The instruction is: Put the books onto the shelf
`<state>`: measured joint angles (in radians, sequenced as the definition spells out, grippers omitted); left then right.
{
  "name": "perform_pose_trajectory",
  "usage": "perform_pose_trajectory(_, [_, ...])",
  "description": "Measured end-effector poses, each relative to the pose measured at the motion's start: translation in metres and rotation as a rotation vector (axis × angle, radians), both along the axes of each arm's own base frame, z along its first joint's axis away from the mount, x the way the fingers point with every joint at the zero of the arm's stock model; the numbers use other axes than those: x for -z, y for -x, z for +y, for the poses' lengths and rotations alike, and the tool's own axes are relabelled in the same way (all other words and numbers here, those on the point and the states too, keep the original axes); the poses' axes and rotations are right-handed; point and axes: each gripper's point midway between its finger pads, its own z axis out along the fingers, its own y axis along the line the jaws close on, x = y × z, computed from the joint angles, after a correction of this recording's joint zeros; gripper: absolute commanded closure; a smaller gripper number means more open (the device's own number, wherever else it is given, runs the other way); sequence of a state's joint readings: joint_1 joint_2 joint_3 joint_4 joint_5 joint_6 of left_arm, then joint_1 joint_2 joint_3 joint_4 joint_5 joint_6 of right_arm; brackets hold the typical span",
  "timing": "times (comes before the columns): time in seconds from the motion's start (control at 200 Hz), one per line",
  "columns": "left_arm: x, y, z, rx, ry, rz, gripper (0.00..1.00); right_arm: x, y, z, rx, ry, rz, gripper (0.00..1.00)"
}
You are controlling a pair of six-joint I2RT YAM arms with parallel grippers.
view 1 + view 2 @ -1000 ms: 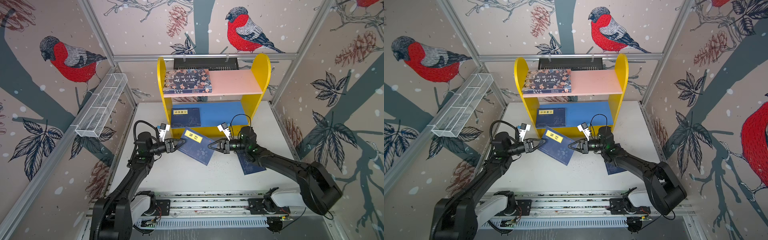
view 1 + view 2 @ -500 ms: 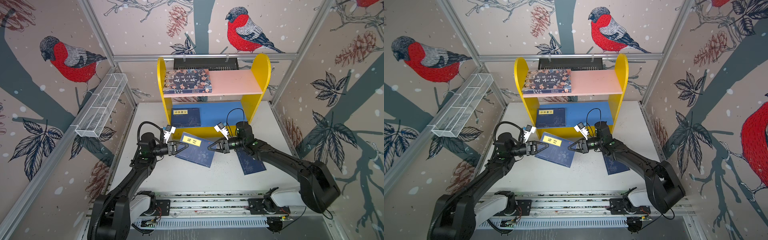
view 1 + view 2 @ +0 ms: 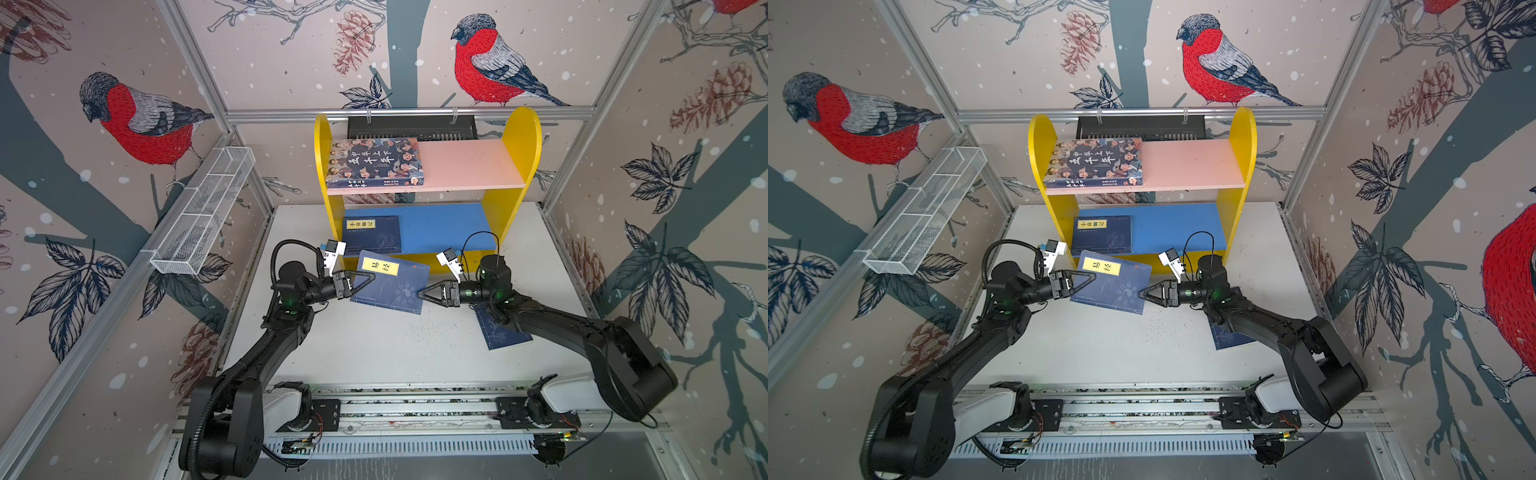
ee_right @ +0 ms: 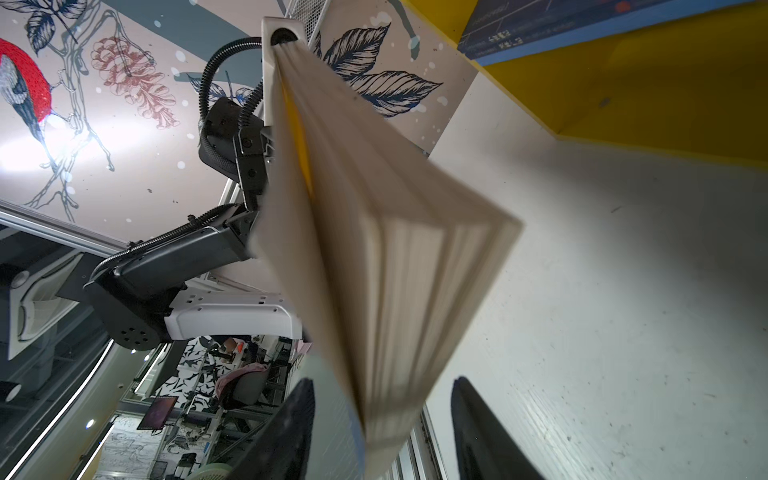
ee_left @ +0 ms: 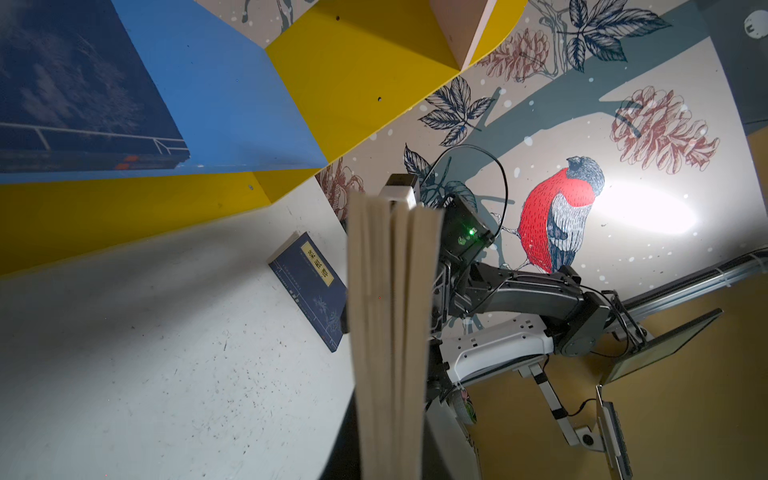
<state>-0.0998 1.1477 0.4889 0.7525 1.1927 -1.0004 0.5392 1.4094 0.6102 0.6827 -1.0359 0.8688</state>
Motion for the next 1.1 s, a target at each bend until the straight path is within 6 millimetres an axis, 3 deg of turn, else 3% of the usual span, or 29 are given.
perform_pose_trajectory(0.165, [0.0, -0.009, 0.007, -0.06, 0.022, 0.026, 1.0, -0.005, 0.003, 0.012, -0.011, -0.03, -0.008, 0.55])
perform_pose_trajectory(0.46, [0.0, -0.011, 0.012, -0.099, 0.041, 0.034, 1.0, -0.006, -0.005, 0.024, -0.01, -0.058, -0.001, 0.93])
perform_pose_trajectory(0.51, [0.001, -0.013, 0.014, -0.112, 0.042, 0.038, 0.92, -0.007, -0.006, 0.025, -0.011, -0.064, -0.004, 0.96])
perform_pose_trajectory(0.63, [0.002, -0.016, 0.018, -0.148, 0.035, 0.022, 0.56, -0.011, -0.01, 0.026, -0.014, -0.069, 0.003, 0.98])
perform_pose_trajectory(0.7, [0.004, -0.019, 0.024, -0.177, 0.02, 0.02, 0.45, -0.019, -0.018, 0.026, -0.004, -0.075, -0.017, 0.98])
perform_pose_trajectory(0.79, [0.006, -0.027, 0.034, -0.23, -0.017, 0.011, 0.39, -0.024, -0.037, 0.02, 0.045, -0.056, -0.037, 0.99])
perform_pose_trajectory(1.1, [0.009, -0.04, 0.055, -0.331, -0.147, -0.046, 0.39, -0.023, -0.093, 0.013, 0.089, 0.048, -0.049, 0.99])
